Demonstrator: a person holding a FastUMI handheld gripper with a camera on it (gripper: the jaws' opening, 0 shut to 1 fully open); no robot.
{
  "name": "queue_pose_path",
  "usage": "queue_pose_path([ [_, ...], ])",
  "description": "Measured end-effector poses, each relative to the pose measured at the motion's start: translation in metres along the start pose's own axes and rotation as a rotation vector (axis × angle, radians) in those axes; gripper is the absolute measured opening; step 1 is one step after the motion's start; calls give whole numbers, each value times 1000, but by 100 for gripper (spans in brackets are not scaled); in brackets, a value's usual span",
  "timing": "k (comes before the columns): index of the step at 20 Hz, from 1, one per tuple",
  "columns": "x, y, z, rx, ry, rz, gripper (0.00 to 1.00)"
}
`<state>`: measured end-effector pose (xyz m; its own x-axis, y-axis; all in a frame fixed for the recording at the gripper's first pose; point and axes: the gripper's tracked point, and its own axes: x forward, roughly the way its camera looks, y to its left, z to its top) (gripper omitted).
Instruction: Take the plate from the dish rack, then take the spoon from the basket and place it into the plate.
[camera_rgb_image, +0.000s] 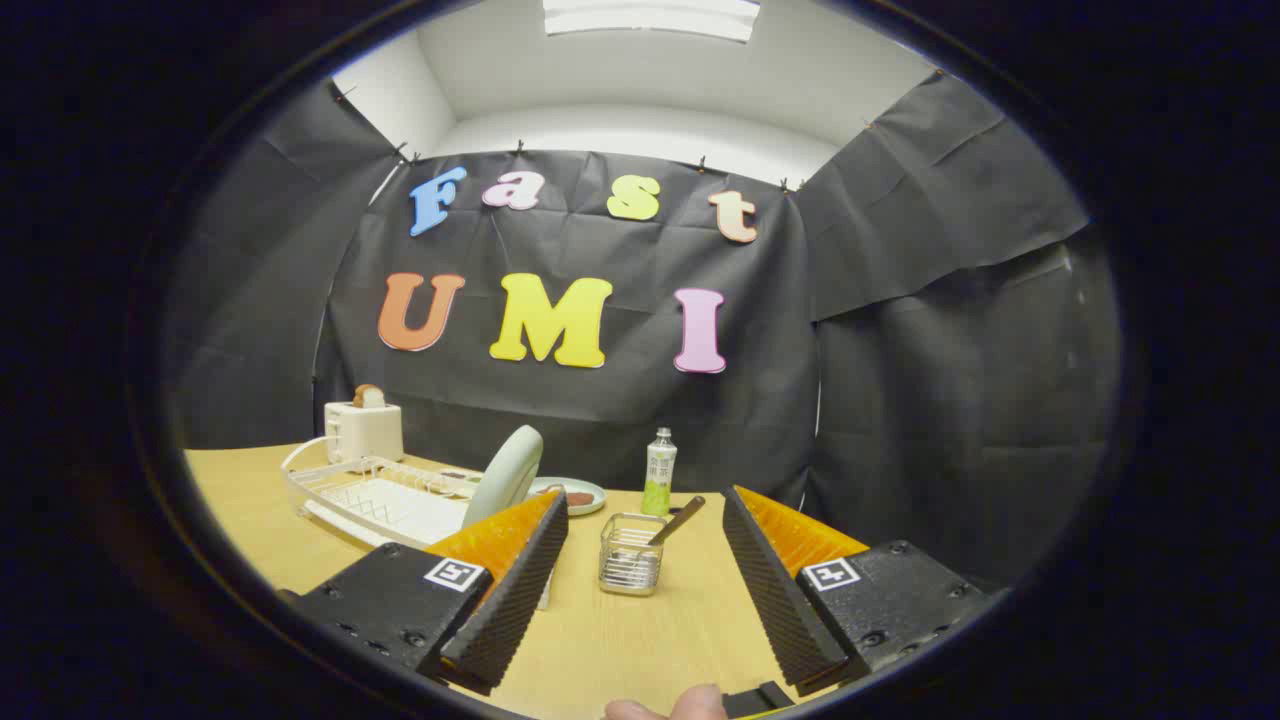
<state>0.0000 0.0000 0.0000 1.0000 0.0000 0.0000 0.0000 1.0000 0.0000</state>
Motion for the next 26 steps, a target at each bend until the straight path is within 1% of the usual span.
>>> queue_pose_path([
  [16, -1, -2, 5, 17, 5, -27, 100],
  [26, -2, -14, 8, 56, 29, -10, 100],
])
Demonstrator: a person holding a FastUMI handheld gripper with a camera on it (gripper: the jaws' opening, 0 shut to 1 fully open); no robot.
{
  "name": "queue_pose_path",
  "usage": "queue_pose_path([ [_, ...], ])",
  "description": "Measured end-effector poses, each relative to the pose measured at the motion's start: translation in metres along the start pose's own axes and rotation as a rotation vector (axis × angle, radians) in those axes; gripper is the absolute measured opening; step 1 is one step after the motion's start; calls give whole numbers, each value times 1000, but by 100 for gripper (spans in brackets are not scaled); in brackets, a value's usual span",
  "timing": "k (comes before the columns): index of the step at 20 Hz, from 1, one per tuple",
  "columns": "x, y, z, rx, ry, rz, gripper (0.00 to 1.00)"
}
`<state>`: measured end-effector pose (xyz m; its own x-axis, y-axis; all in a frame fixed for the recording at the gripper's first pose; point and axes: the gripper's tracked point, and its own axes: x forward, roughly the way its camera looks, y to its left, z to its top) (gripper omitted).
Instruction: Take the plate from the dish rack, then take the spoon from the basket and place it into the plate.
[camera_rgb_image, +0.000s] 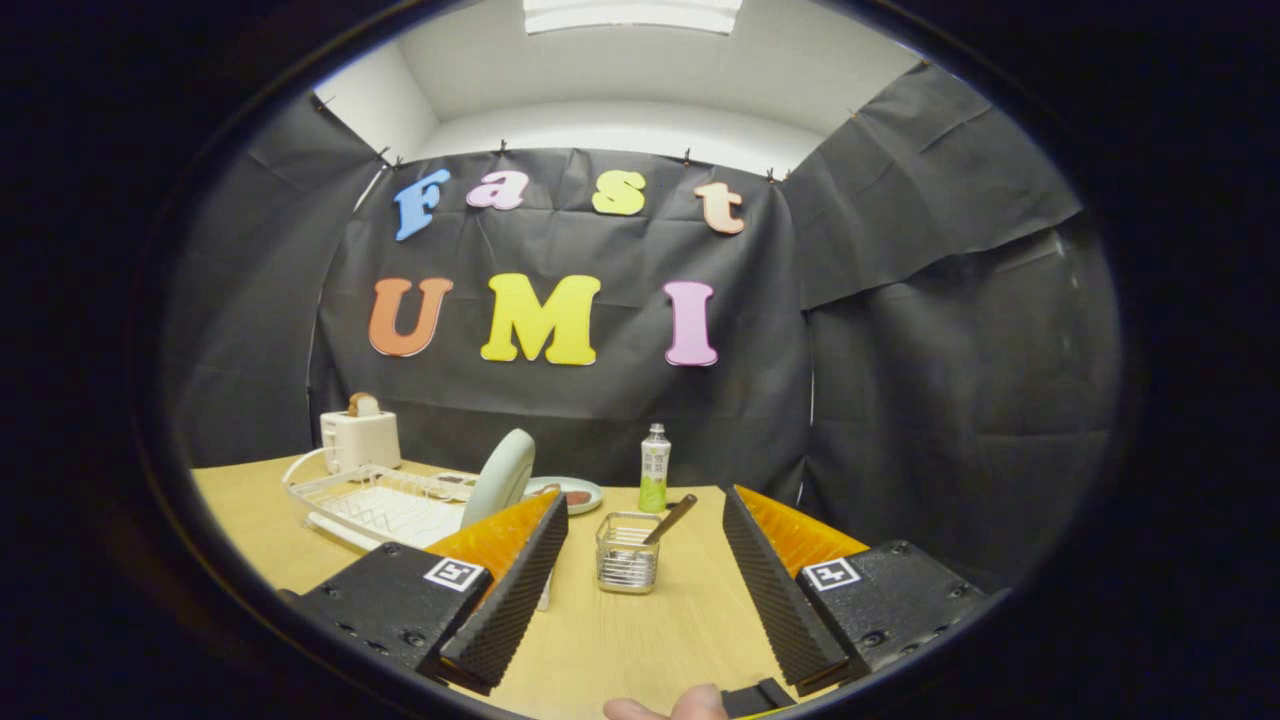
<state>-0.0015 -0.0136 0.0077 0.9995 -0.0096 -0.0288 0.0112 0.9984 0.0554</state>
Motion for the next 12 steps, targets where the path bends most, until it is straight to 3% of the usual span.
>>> queue_pose_path([
  [7, 12, -16, 40, -3, -7, -7, 100],
  [12, 40, 23, 75, 19, 68, 124, 100],
])
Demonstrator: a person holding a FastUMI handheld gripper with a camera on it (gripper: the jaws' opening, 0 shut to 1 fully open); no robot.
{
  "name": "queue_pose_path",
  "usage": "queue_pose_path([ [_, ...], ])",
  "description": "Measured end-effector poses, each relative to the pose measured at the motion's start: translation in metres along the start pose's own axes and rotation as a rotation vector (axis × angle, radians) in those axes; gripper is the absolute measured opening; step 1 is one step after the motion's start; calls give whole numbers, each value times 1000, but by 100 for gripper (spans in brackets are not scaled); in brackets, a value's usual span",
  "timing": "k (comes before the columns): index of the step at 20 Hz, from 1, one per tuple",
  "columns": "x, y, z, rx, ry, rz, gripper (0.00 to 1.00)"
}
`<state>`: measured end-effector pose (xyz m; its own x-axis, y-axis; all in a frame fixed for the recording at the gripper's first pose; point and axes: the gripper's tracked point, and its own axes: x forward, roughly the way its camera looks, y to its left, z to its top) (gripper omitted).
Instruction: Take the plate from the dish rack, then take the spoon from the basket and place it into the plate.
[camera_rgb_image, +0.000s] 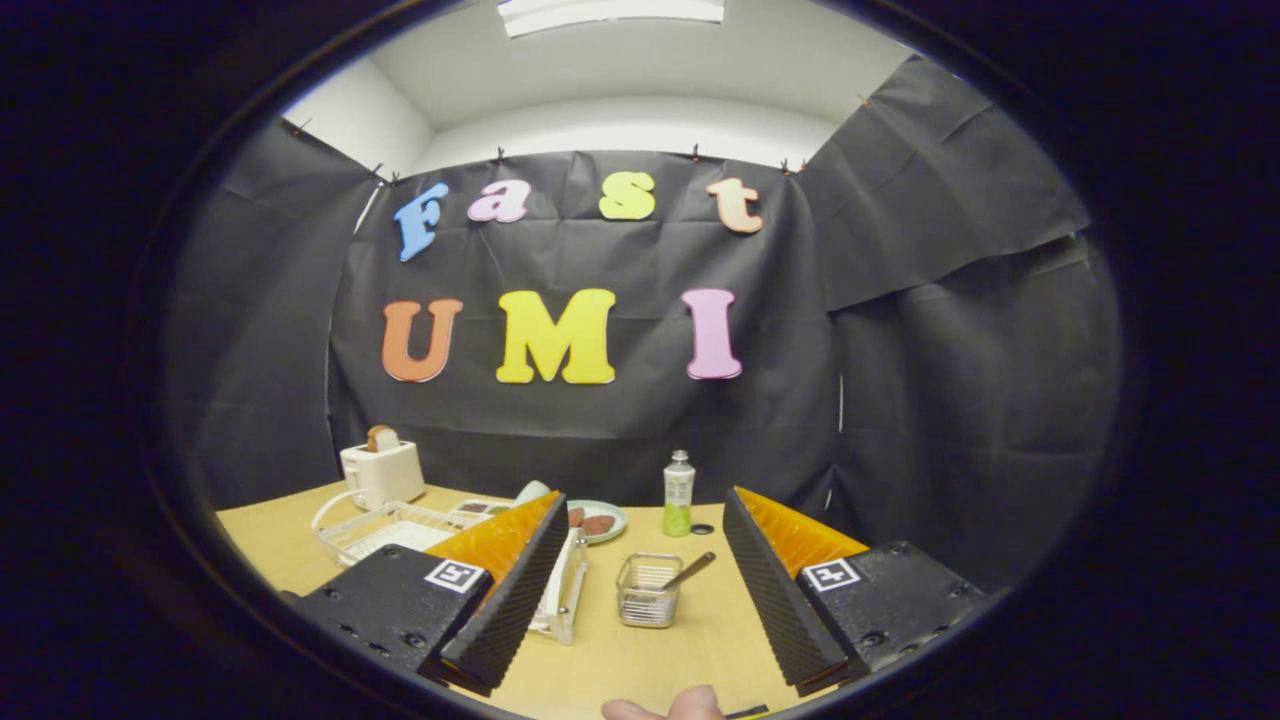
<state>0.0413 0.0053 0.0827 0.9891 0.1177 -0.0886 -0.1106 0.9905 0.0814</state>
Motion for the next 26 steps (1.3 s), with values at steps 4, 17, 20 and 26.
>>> queue_pose_path([
  [4, 45, 33, 20, -20, 126, 76, 100],
  [17, 182, 94, -40, -25, 697, 125, 100],
  [20, 198, 100, -61, 12, 770, 124, 100],
  [26, 215, 119, -98, 45, 908, 110, 96],
])
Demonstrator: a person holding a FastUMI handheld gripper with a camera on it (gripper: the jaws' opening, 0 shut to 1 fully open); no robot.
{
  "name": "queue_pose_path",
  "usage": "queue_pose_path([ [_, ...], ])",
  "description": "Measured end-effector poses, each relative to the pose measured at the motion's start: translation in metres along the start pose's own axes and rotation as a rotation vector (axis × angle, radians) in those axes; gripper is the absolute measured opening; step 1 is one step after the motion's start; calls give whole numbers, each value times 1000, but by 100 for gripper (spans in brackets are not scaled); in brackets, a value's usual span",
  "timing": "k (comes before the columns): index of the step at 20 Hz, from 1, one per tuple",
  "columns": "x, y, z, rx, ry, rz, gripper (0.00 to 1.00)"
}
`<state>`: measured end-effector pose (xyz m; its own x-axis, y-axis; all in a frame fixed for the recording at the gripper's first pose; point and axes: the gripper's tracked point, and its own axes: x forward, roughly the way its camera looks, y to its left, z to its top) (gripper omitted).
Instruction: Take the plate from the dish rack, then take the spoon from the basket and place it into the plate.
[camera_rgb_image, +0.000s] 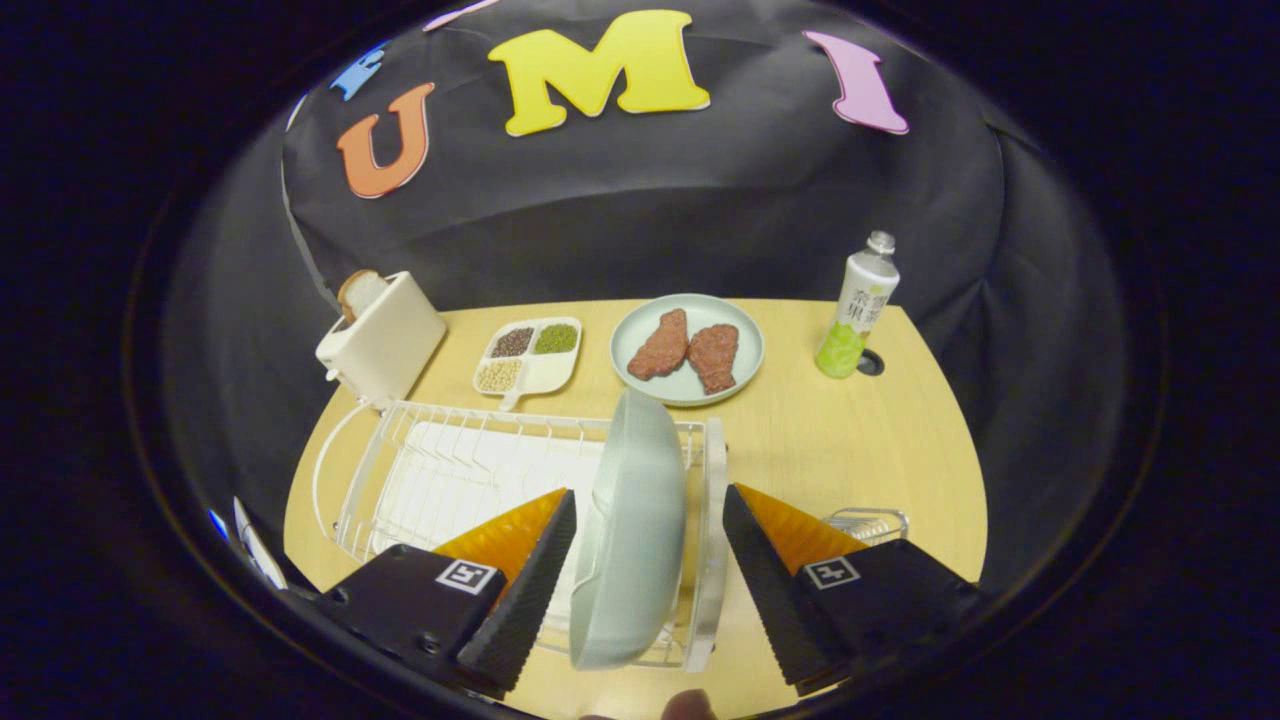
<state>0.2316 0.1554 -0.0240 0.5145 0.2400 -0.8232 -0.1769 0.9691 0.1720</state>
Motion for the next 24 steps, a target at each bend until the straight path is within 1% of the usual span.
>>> queue_pose_path([
  [1, 4, 1, -5, 22, 25, -10, 95],
  [2, 5, 4, -6, 40, 35, -2, 92],
  [3, 8, 5, -8, 51, 48, -16, 89],
  [5, 8, 4, -10, 71, 57, -54, 70],
  [9, 1, 5, -7, 83, 54, -119, 41],
  [12, -13, -2, 4, 96, 16, -179, 39],
  [14, -19, -4, 4, 92, 15, -199, 39],
  [16, -30, -8, 11, 82, -21, -221, 39],
  [17, -37, -5, 15, 82, -39, -203, 38],
  [18, -44, 0, 15, 87, -45, -179, 35],
  [20, -61, 8, 13, 73, -77, -137, 34],
  [24, -93, 33, -20, 80, -97, 17, 34],
])
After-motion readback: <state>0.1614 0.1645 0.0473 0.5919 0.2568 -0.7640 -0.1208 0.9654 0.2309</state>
